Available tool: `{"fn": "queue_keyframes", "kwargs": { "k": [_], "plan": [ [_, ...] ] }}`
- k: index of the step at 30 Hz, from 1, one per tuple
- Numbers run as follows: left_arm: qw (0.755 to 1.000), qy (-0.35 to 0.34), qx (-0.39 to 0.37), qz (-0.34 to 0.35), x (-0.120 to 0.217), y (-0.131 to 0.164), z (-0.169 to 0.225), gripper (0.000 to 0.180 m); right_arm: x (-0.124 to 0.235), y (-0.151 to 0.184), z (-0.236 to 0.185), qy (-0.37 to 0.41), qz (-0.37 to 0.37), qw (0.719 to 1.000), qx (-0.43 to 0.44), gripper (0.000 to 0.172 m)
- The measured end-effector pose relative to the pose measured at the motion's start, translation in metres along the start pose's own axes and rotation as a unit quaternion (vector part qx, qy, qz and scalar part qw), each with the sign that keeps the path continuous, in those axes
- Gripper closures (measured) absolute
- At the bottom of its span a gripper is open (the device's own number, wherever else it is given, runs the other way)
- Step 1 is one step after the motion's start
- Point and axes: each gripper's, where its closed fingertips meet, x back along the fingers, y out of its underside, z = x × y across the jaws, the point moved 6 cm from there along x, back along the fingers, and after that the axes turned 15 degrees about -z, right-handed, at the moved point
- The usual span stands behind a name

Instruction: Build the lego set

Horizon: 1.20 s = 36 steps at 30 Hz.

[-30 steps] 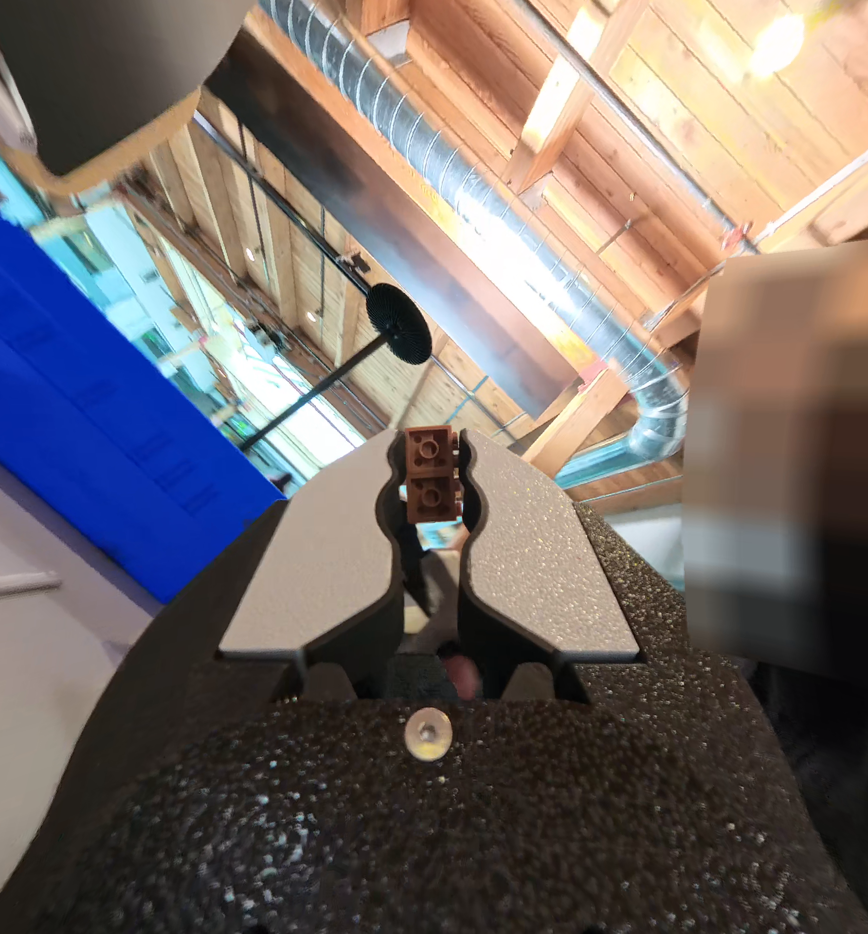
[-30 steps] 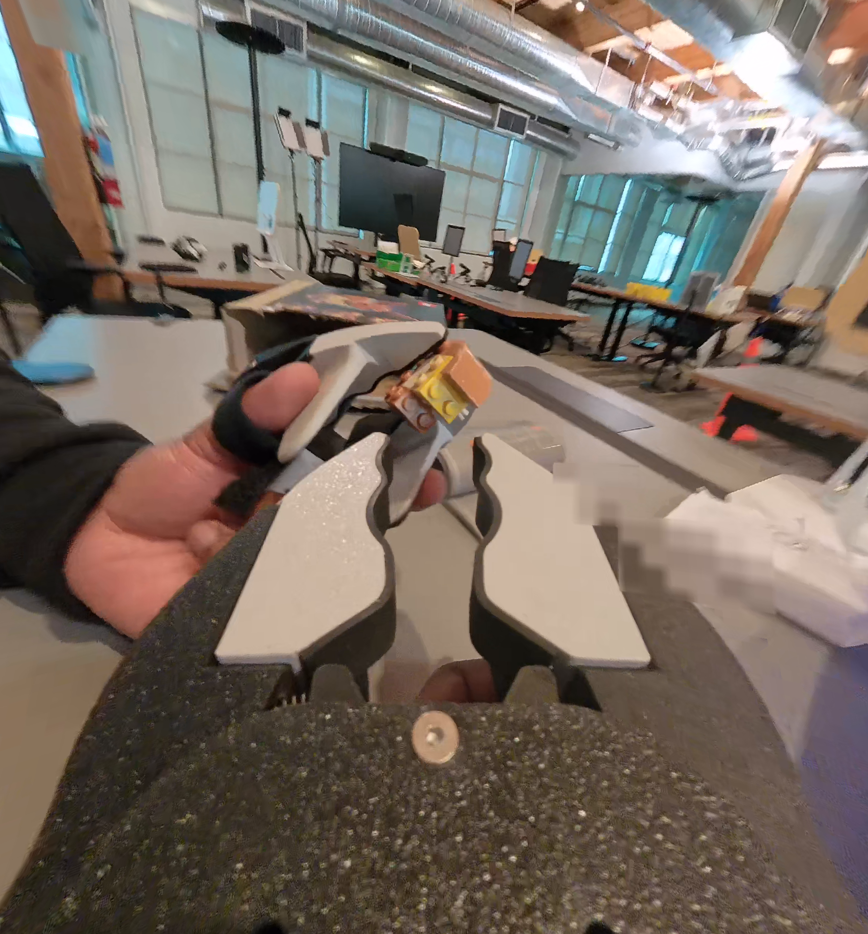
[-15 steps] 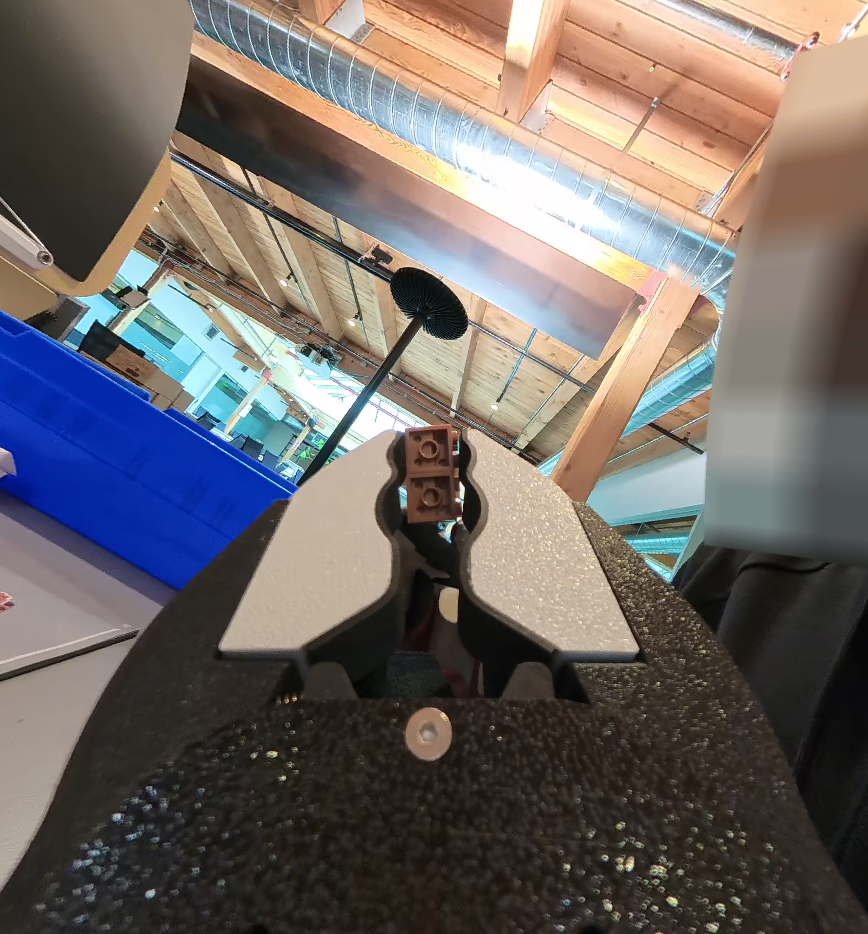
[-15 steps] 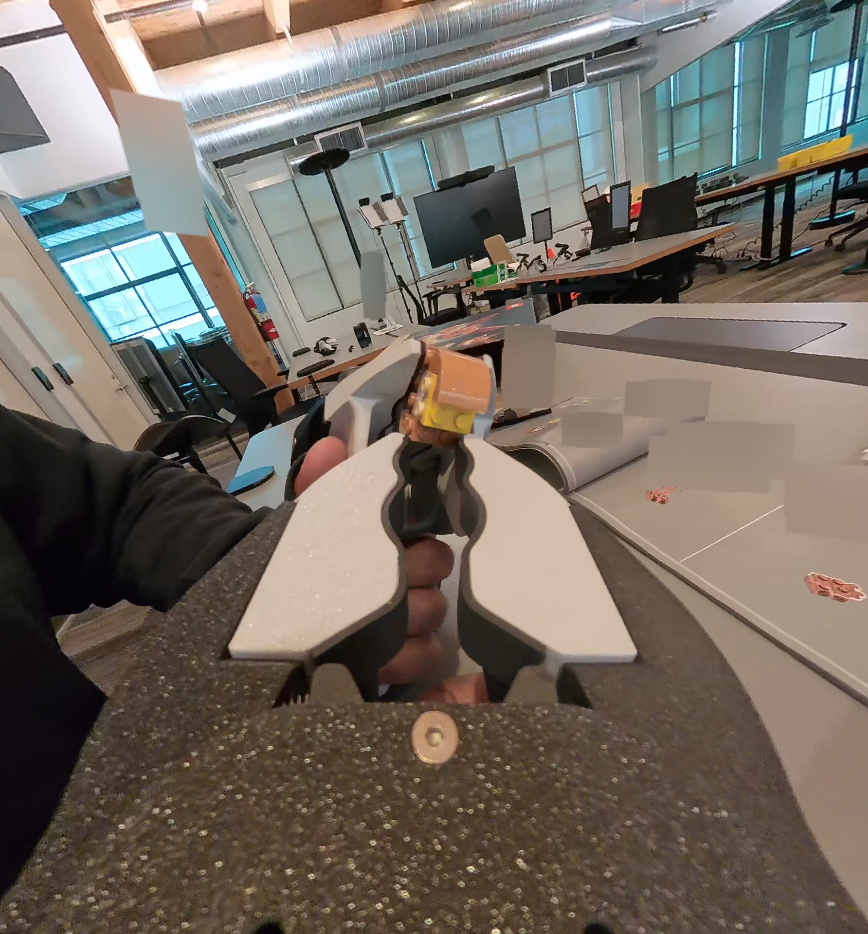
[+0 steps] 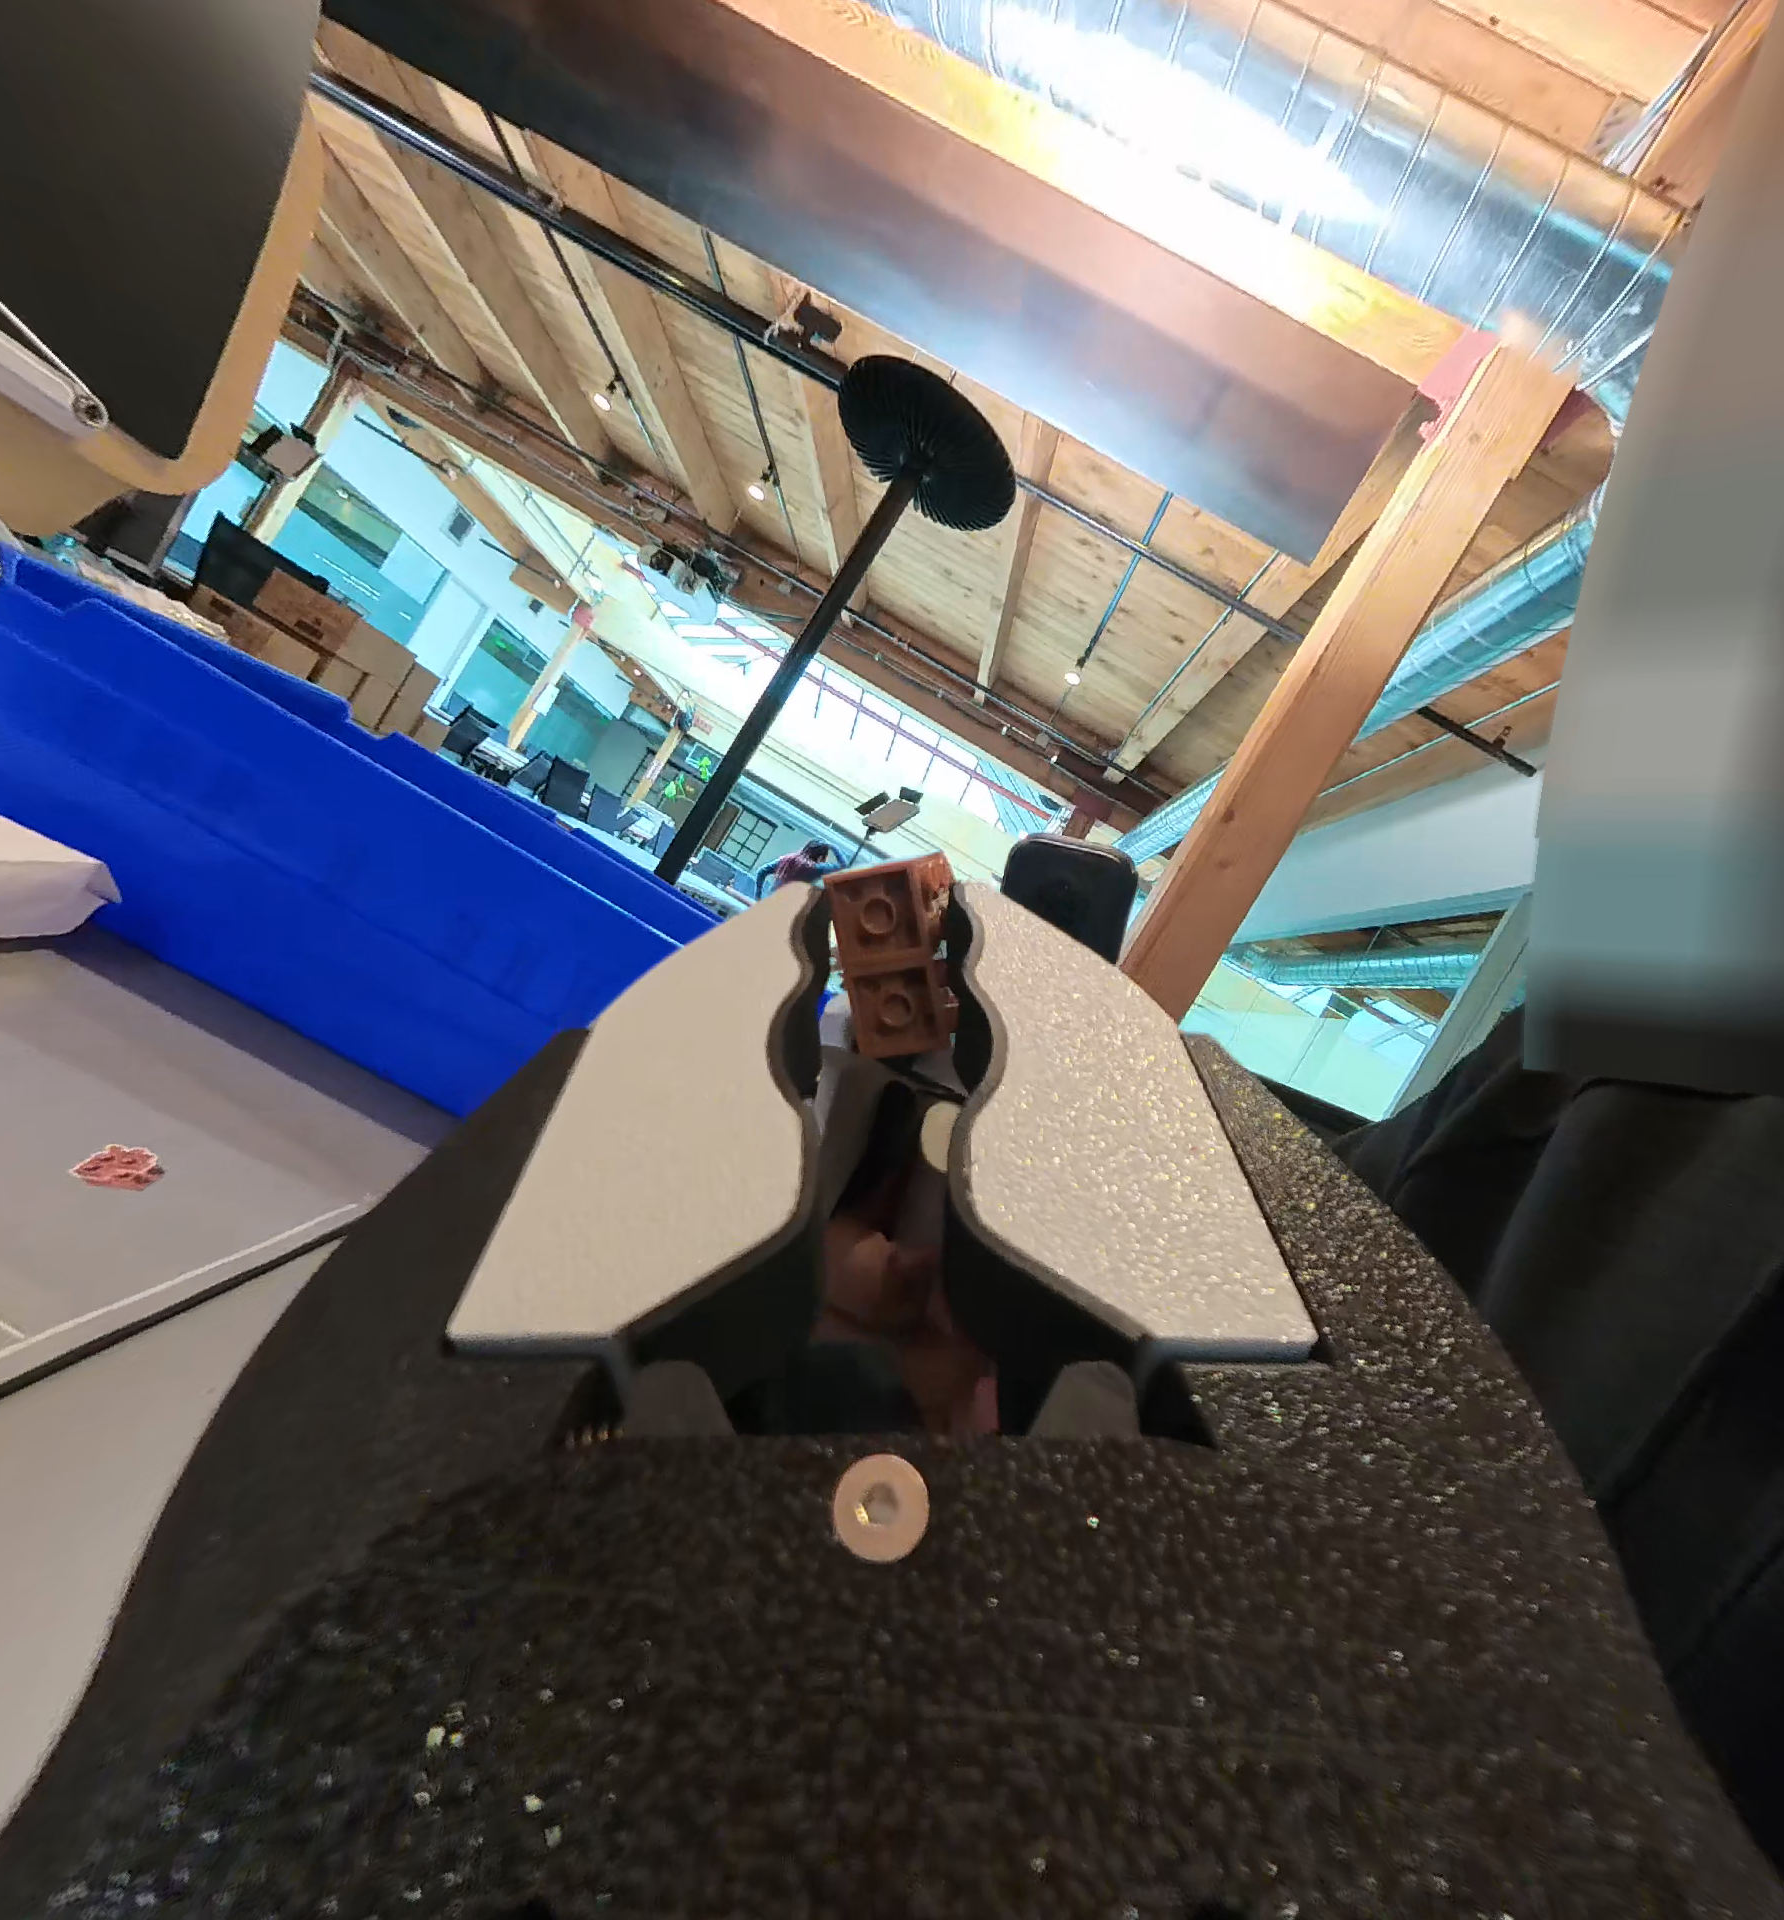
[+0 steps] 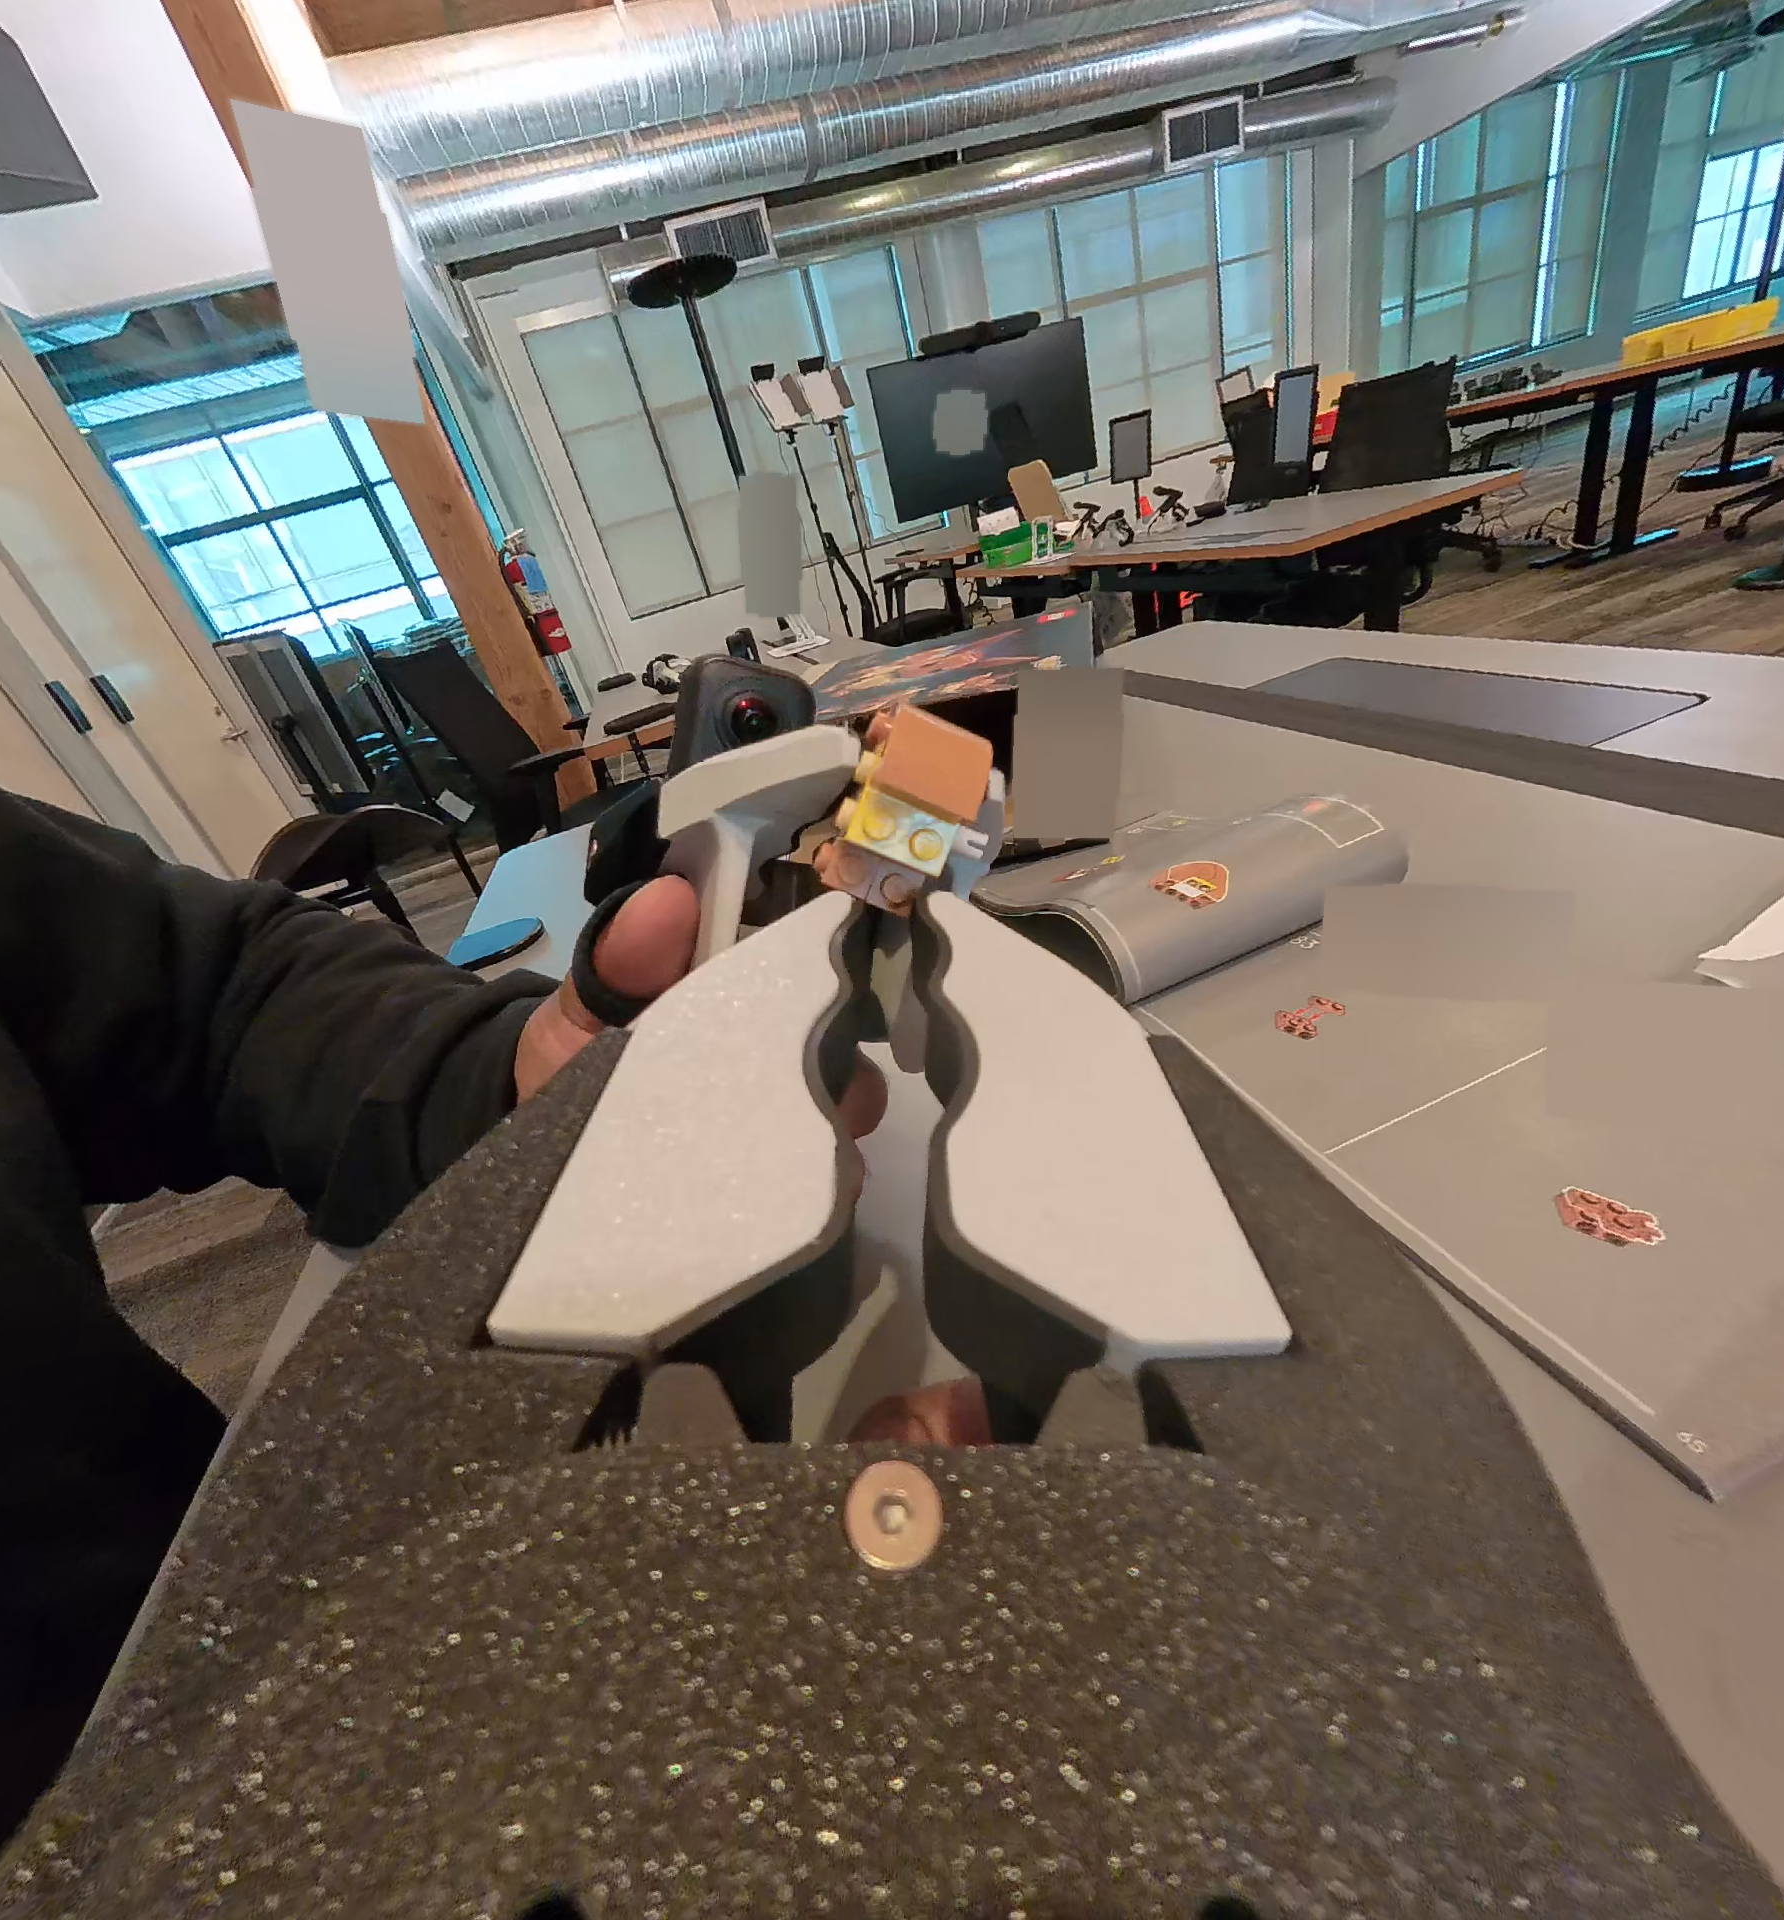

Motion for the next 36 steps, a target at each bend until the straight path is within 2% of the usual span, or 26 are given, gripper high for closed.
{"fn": "queue_keyframes", "kwargs": {
  "k": [8, 14, 17, 24, 36],
  "plan": [
    [0.999, 0.021, 0.028, -0.004, 0.003, -0.001, -0.002, 0.161, 0.0, -0.001, 0.0, 0.0, 0.003, 1.0, -0.011, 0.162],
    [0.979, 0.095, 0.135, 0.119, 0.015, -0.002, -0.01, 0.161, -0.003, -0.004, -0.005, 0.021, -0.001, 1.0, -0.012, 0.151],
    [0.966, 0.137, 0.163, 0.15, 0.012, 0.002, -0.007, 0.162, -0.006, -0.006, -0.015, 0.046, -0.01, 0.999, 0.014, 0.149],
    [0.955, 0.205, 0.131, 0.168, 0.005, 0.002, 0.01, 0.161, -0.005, -0.014, -0.036, 0.102, 0.003, 0.993, 0.066, 0.148],
    [0.967, 0.198, 0.092, 0.133, -0.008, 0.008, 0.011, 0.161, 0.002, -0.016, -0.036, 0.137, 0.012, 0.988, 0.072, 0.153]
  ]
}}
